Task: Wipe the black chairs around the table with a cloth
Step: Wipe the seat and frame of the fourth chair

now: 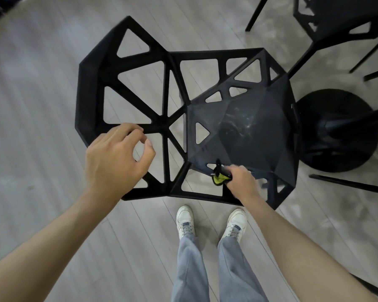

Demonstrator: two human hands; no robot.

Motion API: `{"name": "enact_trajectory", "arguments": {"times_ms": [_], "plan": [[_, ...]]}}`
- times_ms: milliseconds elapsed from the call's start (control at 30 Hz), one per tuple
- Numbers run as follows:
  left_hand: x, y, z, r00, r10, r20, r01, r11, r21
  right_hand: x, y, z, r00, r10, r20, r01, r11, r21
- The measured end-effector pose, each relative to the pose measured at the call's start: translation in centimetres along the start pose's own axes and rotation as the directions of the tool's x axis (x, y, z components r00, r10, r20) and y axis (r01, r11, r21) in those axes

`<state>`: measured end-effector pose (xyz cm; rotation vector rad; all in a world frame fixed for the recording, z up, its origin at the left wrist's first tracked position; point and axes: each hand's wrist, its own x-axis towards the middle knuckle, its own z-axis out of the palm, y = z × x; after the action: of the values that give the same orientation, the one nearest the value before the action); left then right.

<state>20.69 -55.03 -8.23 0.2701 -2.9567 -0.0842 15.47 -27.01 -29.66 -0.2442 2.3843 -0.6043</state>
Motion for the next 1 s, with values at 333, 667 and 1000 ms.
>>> {"name": "enact_trajectory", "arguments": {"times_ms": [333, 667, 1000], "plan": [[-0.2, -0.5, 0.4, 0.999, 0.024, -0.047, -0.025, 0.999, -0.023, 5.8, -6.4, 3.3, 0.957, -0.281, 0.071, 0.277, 0.959, 0.063], [0.0, -0.3, 0.0, 0.999, 0.048, -0.023, -0.049, 0.998, -0.046, 3.1, 3.1, -2.8, 0.98, -0.183, 0.083, 0.201, 0.893, -0.403], [-0.1, -0.4, 0.2, 0.999, 0.023, -0.035, -0.024, 0.999, -0.044, 3.4, -1.0, 2.0, 0.987, -0.152, -0.054, 0.139, 0.971, -0.197]]}}
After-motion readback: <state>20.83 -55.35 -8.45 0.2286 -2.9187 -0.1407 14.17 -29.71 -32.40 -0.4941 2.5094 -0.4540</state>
